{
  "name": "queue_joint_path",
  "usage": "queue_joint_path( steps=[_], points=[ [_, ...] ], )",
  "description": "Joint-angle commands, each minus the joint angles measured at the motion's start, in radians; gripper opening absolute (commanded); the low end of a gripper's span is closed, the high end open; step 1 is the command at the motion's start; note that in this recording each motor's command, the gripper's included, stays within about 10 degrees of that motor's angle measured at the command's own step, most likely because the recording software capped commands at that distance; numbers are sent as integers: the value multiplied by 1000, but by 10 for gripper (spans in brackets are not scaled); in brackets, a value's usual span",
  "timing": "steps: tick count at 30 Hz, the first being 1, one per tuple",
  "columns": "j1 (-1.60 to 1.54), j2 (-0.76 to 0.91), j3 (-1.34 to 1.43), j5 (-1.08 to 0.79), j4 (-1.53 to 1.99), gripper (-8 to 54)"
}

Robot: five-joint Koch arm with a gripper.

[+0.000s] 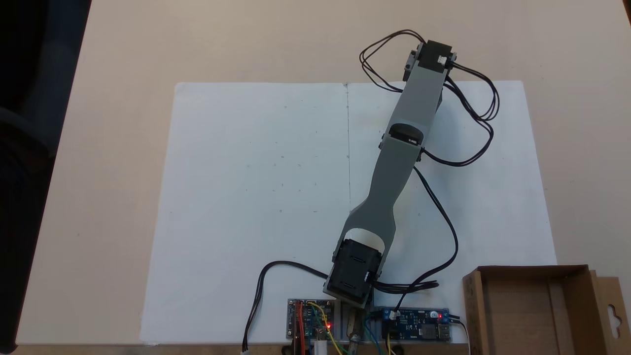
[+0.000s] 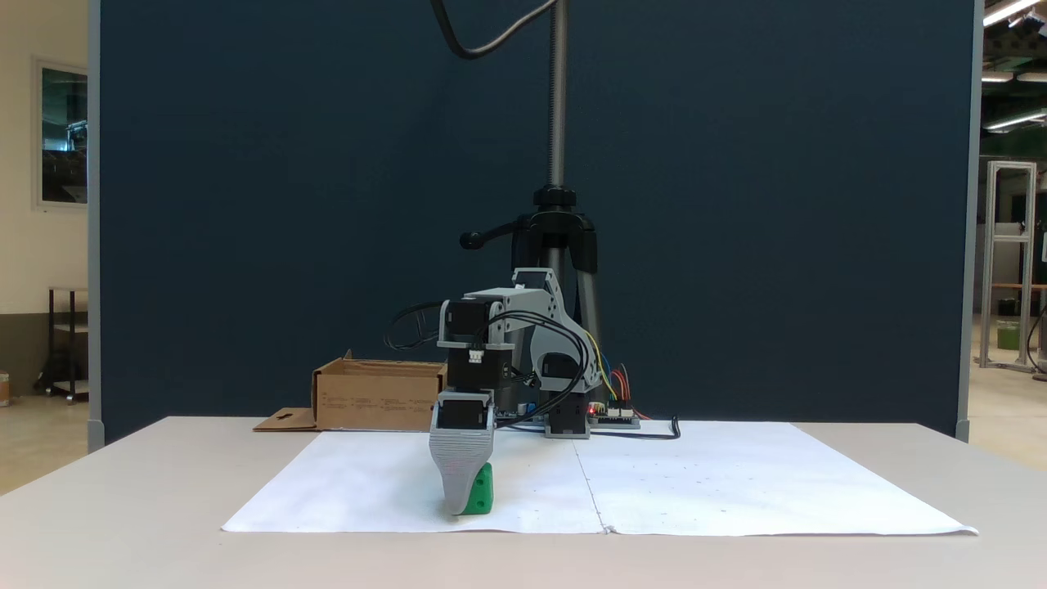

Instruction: Grasp a green dice and put it in the bin.

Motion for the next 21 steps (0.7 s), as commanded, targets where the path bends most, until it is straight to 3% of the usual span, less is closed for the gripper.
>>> queue_joint_path(
  steps=[1,10,18,21],
  points=[
    [6,21,-60,-83,-29,364],
    [5,17,-60,-83,-11,363],
    [-2,17,-60,-83,-5,280],
    [-3,17,-60,-81,-5,206]
  ],
)
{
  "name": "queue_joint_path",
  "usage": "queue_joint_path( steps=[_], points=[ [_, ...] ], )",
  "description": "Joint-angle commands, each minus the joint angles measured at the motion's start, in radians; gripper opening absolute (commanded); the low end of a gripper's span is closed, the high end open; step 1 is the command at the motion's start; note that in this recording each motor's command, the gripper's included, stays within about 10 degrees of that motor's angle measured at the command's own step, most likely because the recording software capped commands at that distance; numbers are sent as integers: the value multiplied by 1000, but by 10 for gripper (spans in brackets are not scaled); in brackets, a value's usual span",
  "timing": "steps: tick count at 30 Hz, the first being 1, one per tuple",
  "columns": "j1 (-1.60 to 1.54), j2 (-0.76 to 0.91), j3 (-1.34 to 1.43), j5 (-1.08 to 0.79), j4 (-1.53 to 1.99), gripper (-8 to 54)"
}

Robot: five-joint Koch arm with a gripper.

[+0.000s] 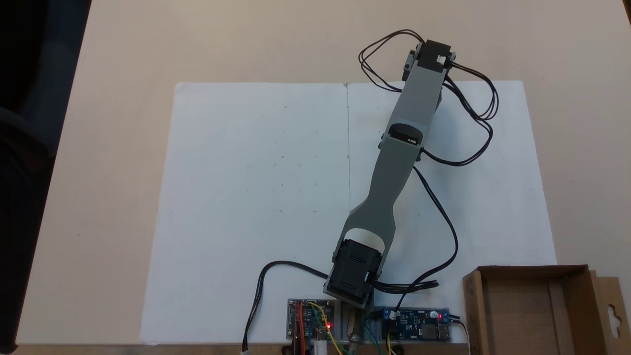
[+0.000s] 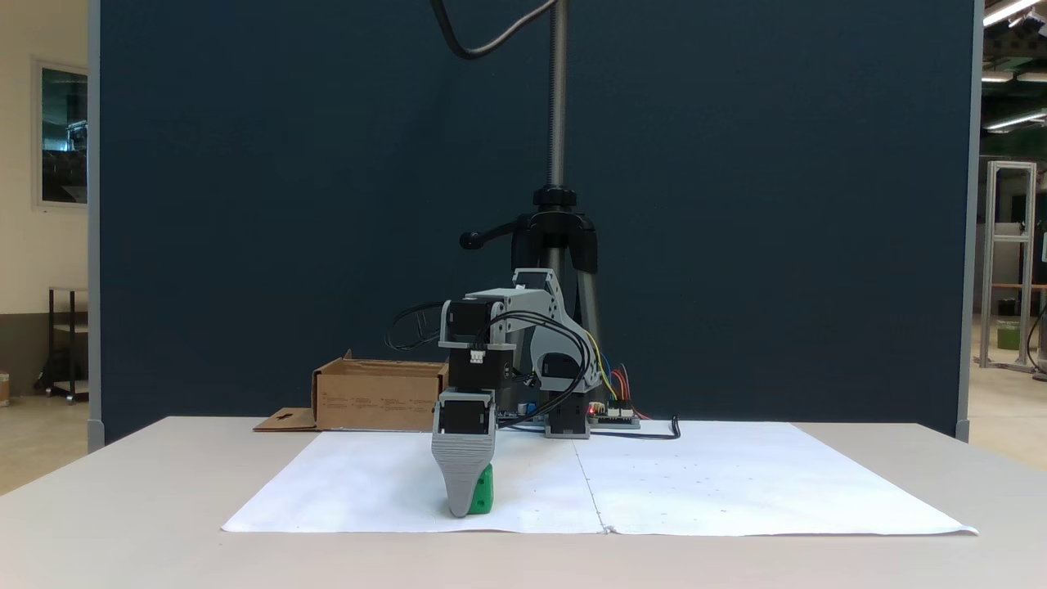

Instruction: Grasp a green dice and put it in the bin.

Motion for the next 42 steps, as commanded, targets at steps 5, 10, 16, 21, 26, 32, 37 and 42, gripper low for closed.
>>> queue_joint_path(
  steps=[5,10,16,21,26,32,37,42],
  points=[
    [3,31,-55,-48,-9,120],
    [14,72,-55,72,2,120],
    [146,348,-14,321,104,120],
    [279,551,57,377,104,120],
    [440,646,69,376,104,120],
    [758,736,71,362,132,120],
    [936,762,91,325,160,120],
    [1089,762,109,311,173,120]
  ],
)
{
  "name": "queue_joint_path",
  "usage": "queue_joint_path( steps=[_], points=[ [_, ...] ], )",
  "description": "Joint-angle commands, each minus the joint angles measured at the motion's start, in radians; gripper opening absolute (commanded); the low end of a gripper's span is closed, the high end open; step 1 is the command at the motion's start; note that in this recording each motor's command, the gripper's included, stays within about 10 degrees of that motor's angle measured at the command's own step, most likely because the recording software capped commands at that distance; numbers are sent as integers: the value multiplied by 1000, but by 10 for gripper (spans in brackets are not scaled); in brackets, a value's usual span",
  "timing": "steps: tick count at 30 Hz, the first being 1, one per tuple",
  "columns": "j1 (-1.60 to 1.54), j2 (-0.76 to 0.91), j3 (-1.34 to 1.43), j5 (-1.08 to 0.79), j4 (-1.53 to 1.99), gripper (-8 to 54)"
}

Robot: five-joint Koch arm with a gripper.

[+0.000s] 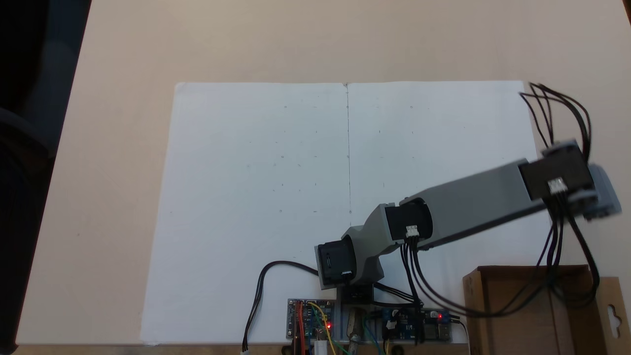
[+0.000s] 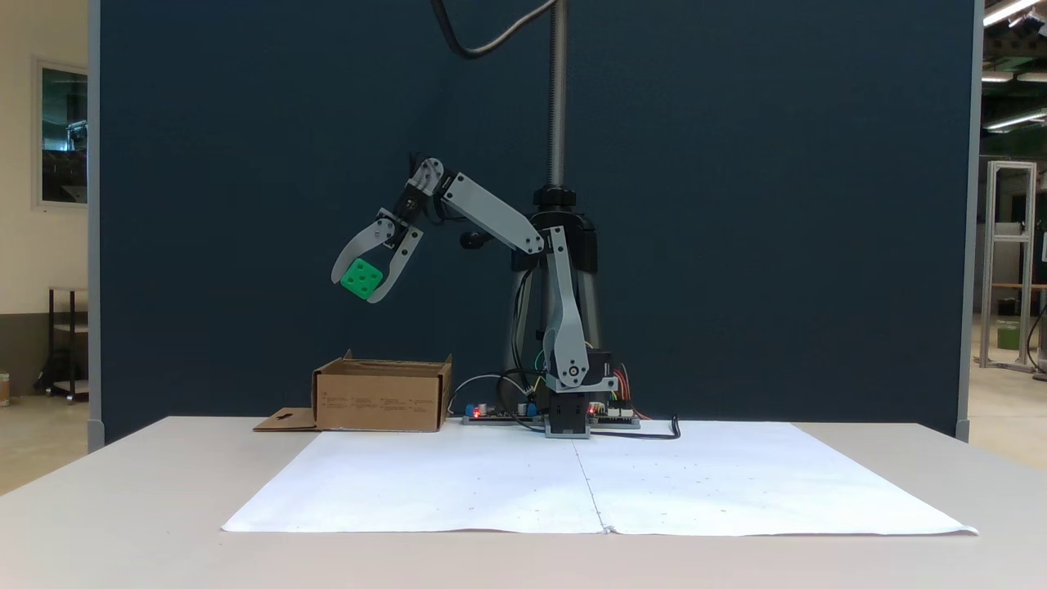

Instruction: Grasp a green dice and put it in the bin.

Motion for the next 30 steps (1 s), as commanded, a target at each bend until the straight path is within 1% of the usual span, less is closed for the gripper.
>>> queue_joint_path(
  steps=[1,4,11,17,23,30],
  points=[
    [77,49,0,-8,35,120],
    [166,49,38,-67,34,120],
    [344,49,192,-283,-6,120],
    [411,49,333,-388,-101,120],
    [411,48,540,-408,-301,120],
    [410,46,554,-407,-359,120]
  ],
)
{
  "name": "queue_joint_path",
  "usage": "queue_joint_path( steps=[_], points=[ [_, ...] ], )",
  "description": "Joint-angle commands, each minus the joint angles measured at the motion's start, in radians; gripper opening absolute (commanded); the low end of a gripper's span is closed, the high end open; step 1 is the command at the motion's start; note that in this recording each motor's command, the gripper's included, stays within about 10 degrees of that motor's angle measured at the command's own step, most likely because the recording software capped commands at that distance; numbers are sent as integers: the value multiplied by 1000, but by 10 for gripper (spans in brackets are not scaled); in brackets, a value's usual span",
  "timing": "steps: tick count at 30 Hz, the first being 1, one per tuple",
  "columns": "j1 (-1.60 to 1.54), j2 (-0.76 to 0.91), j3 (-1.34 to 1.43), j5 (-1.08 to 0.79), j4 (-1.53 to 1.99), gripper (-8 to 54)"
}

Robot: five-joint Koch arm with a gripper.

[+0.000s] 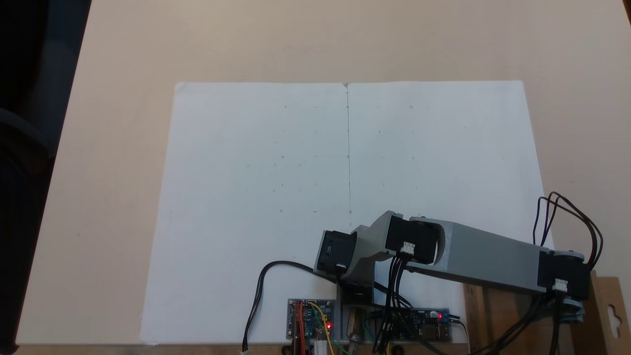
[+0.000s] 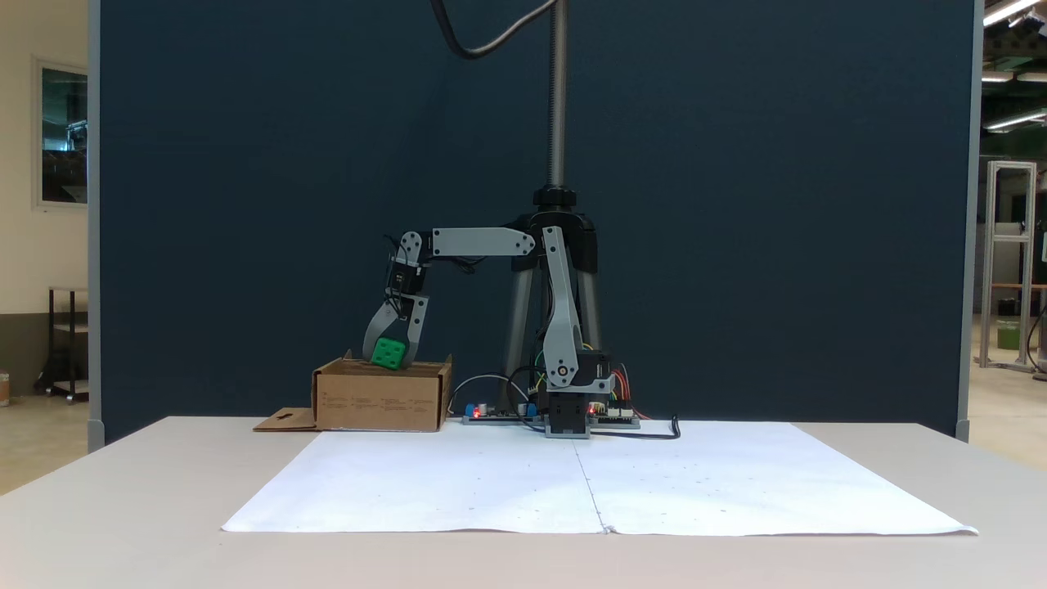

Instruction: Grasp a green dice and put it in the bin.

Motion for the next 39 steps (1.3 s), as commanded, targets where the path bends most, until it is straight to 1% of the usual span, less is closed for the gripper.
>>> queue_joint_path(
  steps=[1,2,3,5,6,13,18,20,25,27,31,36,38,39],
  points=[
    [15,44,14,-95,-49,199],
    [14,44,34,-95,-49,284],
    [12,44,43,-95,-48,329],
    [9,44,54,-95,-46,384],
    [8,44,54,-95,-48,393],
    [8,44,55,-95,-63,392],
    [-6,63,32,-78,-167,390],
    [-23,74,-17,-29,-169,390],
    [-117,124,-173,196,-167,390],
    [-160,130,-244,259,-169,390],
    [-310,153,-272,397,-187,391],
    [-523,178,-272,402,-224,395],
    [-588,189,-272,402,-224,417],
    [-624,193,-272,402,-224,418]
  ],
)
